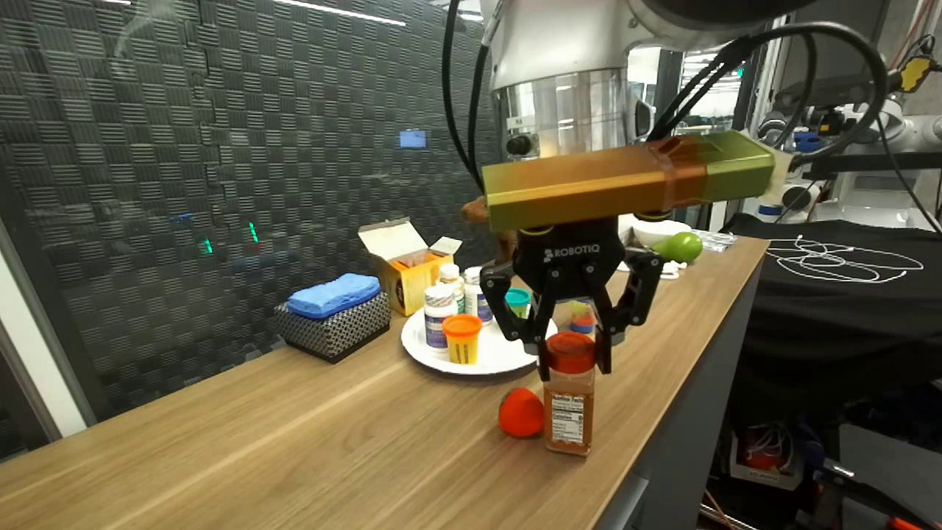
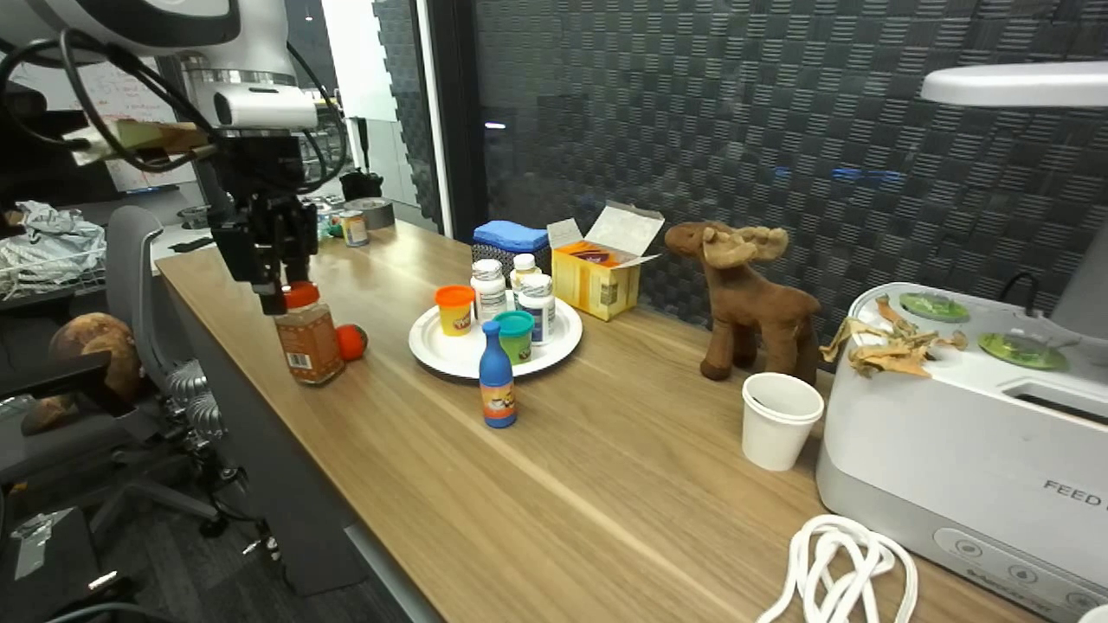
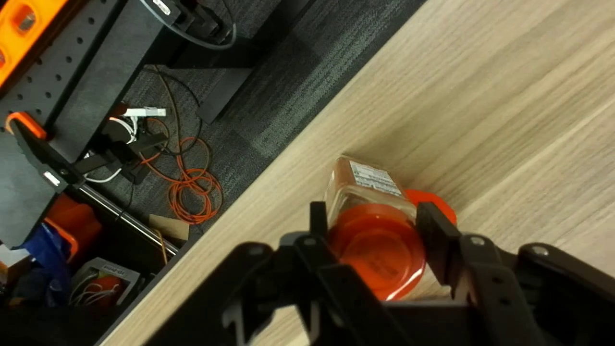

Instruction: Pick up the bottles and small containers and put them on the white plate.

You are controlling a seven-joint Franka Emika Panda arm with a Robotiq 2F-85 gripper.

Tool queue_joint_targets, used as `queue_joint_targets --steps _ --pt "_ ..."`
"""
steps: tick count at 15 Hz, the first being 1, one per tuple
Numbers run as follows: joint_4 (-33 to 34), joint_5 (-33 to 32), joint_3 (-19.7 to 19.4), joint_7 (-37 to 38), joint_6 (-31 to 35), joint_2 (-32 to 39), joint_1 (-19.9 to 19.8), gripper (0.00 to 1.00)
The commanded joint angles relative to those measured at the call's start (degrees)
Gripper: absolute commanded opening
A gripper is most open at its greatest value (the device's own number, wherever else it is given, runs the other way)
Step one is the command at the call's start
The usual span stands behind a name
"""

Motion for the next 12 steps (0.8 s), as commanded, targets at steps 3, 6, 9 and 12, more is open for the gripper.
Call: queue_joint_targets --steps 3,6,9,12 --pt "1.7 -6.8 1.8 12.9 -1.2 -3.9 -0.4 0.25" --pt "2.9 -11.3 1.9 19.7 -2.1 -4.2 -0.9 0.25" --pt "4.4 -15.0 1.3 21.7 -1.4 -2.6 -1.6 0.25" --pt "4.9 -17.9 0.2 22.3 0.6 -1.1 -2.7 0.25"
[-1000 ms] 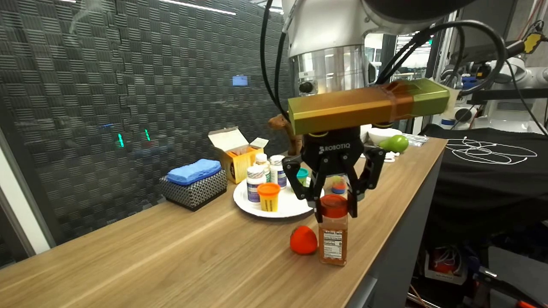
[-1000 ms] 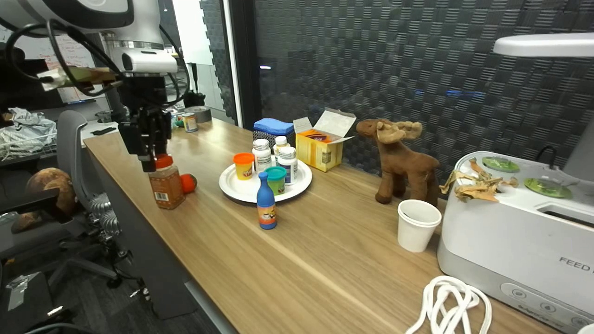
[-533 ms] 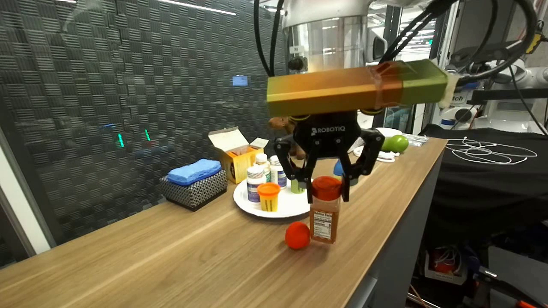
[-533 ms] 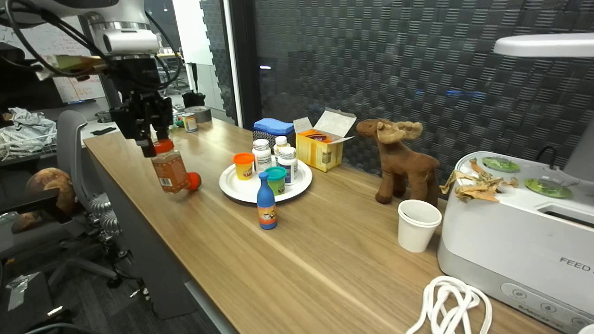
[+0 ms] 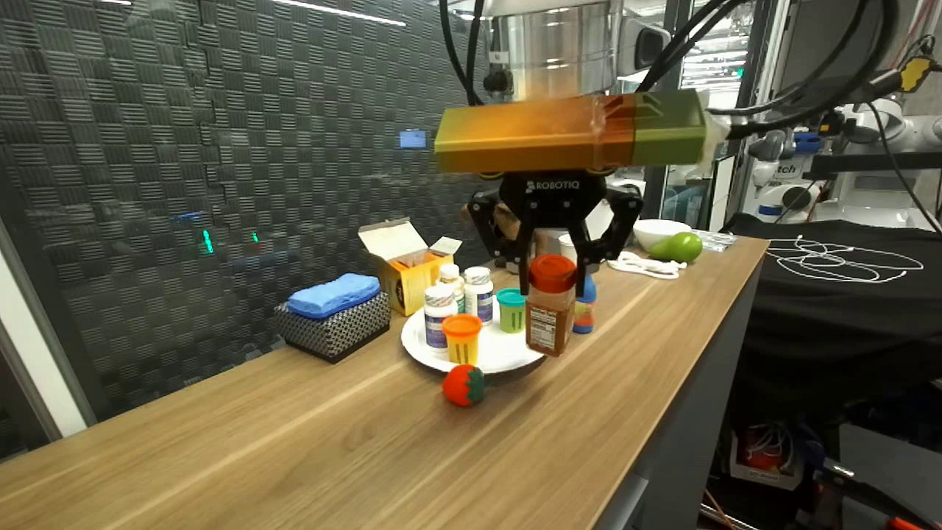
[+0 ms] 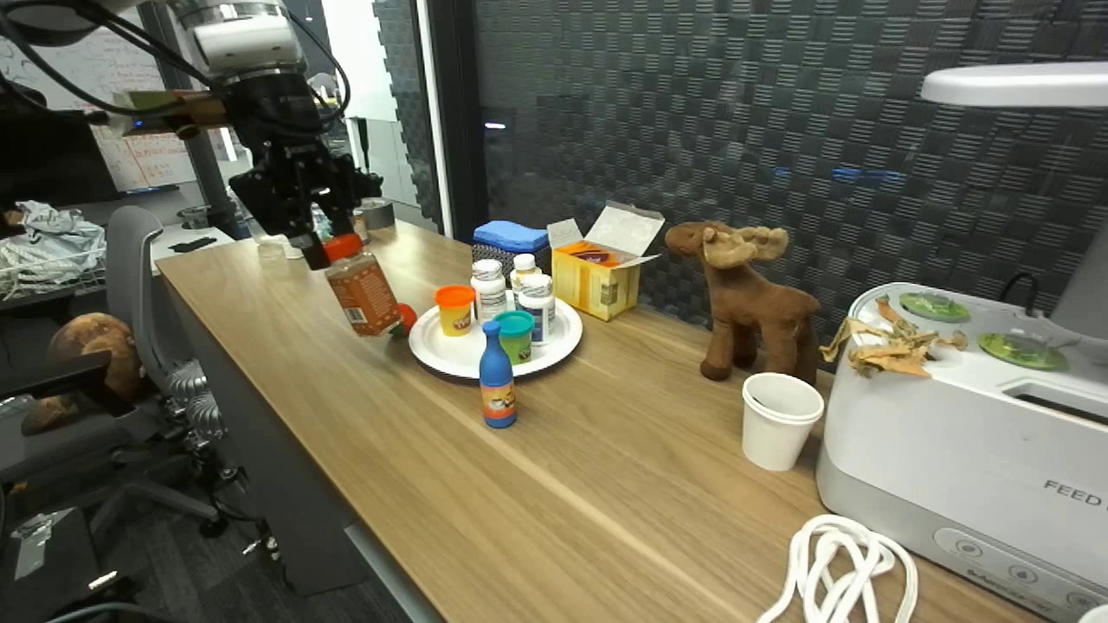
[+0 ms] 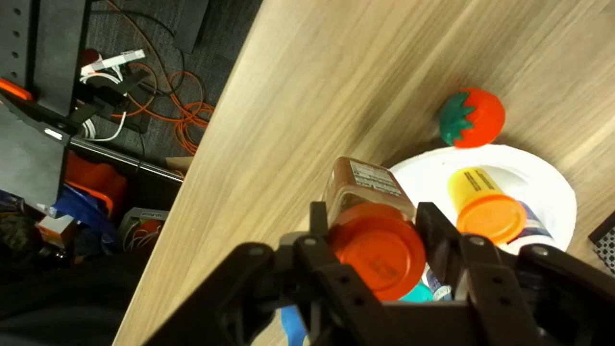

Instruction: Pick up the bottles and small containers and put them on the white plate.

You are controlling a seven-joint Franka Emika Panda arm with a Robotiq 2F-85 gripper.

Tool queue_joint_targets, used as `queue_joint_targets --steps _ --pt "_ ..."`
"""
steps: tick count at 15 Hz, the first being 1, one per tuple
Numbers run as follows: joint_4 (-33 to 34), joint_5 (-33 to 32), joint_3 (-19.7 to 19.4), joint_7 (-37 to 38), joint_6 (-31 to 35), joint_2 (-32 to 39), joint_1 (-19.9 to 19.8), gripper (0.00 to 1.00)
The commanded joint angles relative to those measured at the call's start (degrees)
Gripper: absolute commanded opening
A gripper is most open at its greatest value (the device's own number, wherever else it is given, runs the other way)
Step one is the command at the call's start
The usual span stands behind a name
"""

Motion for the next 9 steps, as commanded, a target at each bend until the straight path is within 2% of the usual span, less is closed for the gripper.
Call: queue_joint_targets --steps 1,4,9 --pt "2.0 -4.2 -1.2 1.0 2.5 2.4 -1.9 0.25" --pt "2.8 -6.1 -3.2 -0.1 6.1 4.6 -3.3 0.25" --pt "5.0 -3.1 -7.5 -6.9 12.1 8.8 -4.8 0.25"
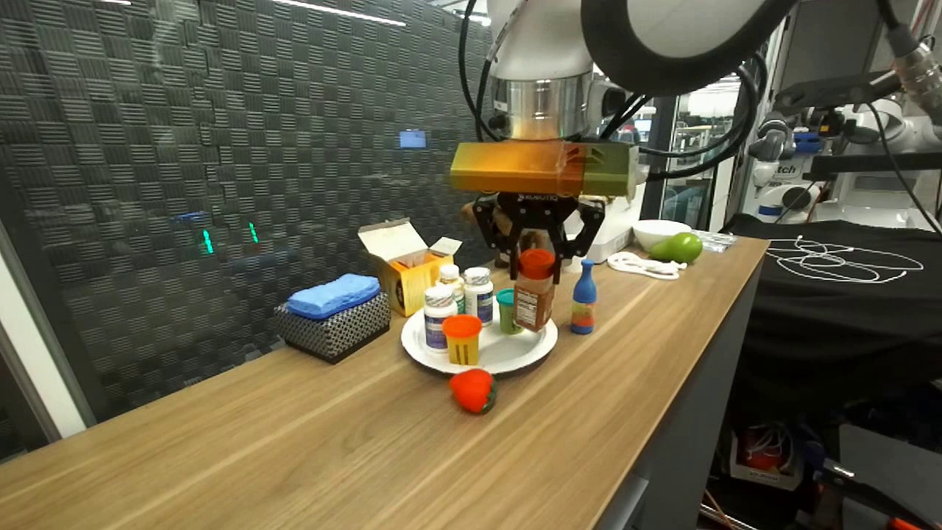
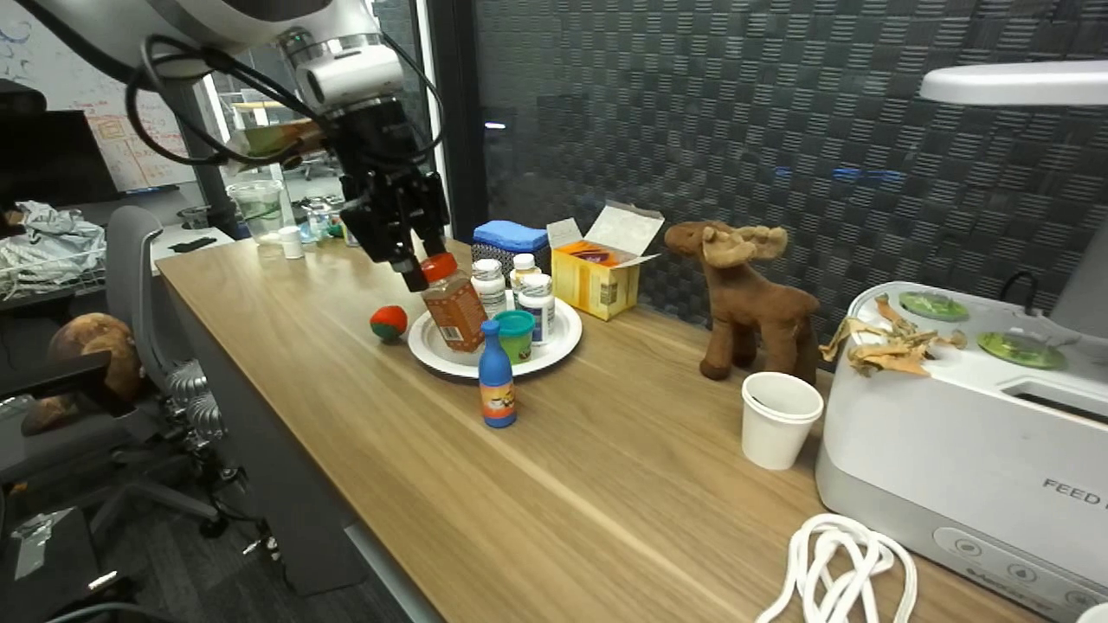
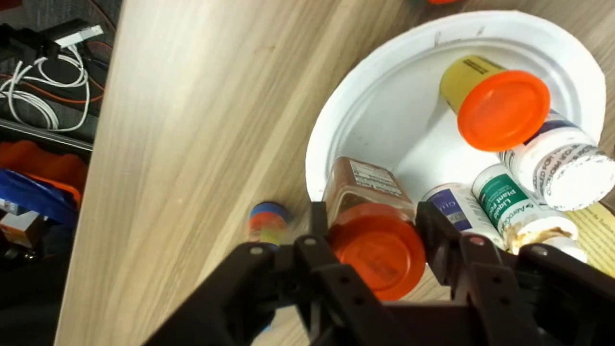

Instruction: Pick up the bottles and small containers and put them on the white plate.

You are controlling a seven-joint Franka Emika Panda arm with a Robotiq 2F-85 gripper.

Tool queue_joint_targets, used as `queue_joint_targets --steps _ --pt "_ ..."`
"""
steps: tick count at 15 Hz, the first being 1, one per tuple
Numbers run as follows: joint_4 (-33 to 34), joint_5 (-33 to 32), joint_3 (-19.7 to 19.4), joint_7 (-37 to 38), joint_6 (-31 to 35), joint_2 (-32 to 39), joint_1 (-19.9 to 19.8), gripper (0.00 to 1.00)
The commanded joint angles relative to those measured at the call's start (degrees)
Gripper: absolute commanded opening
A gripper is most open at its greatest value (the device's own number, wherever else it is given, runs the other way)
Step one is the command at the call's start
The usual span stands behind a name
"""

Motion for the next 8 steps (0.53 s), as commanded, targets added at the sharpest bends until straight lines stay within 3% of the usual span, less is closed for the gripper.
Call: queue_joint_targets --steps 1,8 --pt "3.0 2.0 -2.4 -5.4 3.5 2.8 -0.8 0.25" --pt "4.7 5.7 -4.5 -11.9 3.7 4.3 -0.7 0.25"
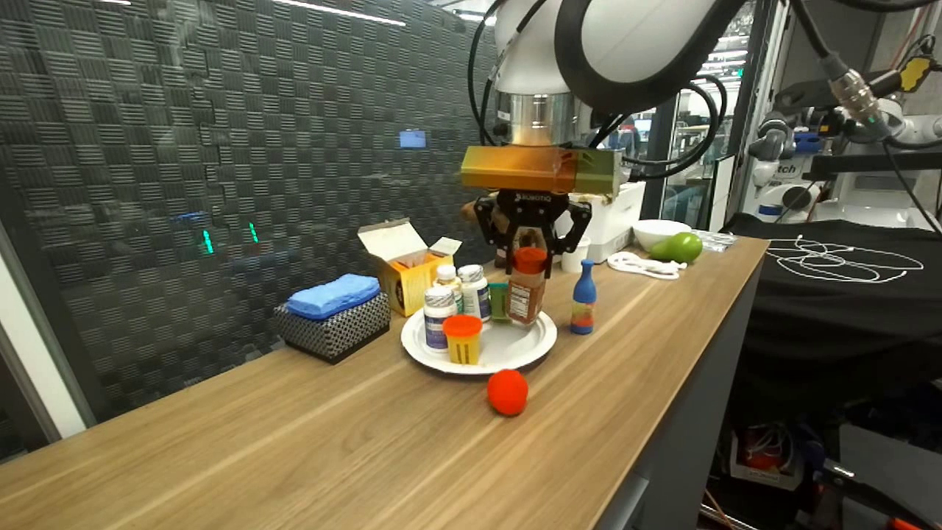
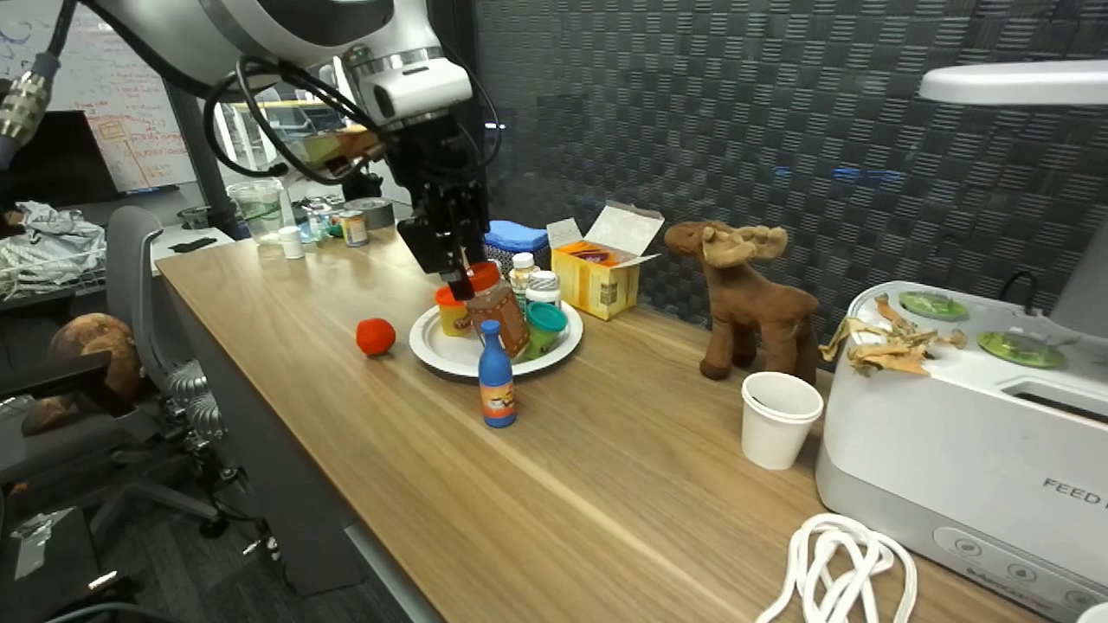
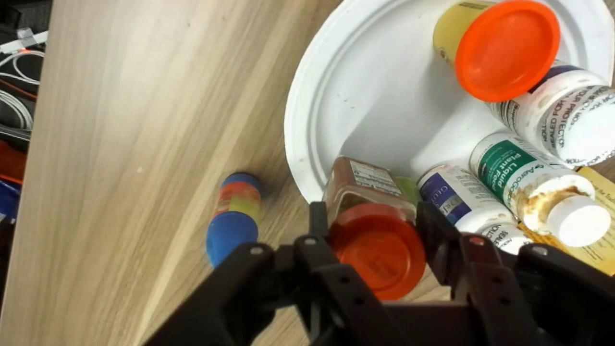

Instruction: Pick up the bottles and small containers and put them on the white plate.

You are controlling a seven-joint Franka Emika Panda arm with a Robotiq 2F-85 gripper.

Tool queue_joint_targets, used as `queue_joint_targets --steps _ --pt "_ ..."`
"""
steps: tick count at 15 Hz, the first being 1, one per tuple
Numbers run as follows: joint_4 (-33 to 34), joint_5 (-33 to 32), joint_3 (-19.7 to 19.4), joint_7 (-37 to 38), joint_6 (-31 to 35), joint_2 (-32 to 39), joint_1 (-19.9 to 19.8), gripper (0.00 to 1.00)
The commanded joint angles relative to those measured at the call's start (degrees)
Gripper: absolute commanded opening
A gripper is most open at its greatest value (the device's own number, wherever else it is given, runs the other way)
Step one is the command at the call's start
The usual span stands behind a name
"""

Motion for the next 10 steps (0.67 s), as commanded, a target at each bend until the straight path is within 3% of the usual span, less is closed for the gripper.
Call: queue_joint_targets --steps 1,10 --pt "1.7 2.9 -0.4 -3.9 0.0 0.3 0.3 0.25" --pt "4.8 9.7 -0.4 -14.8 -1.6 3.5 0.6 0.25"
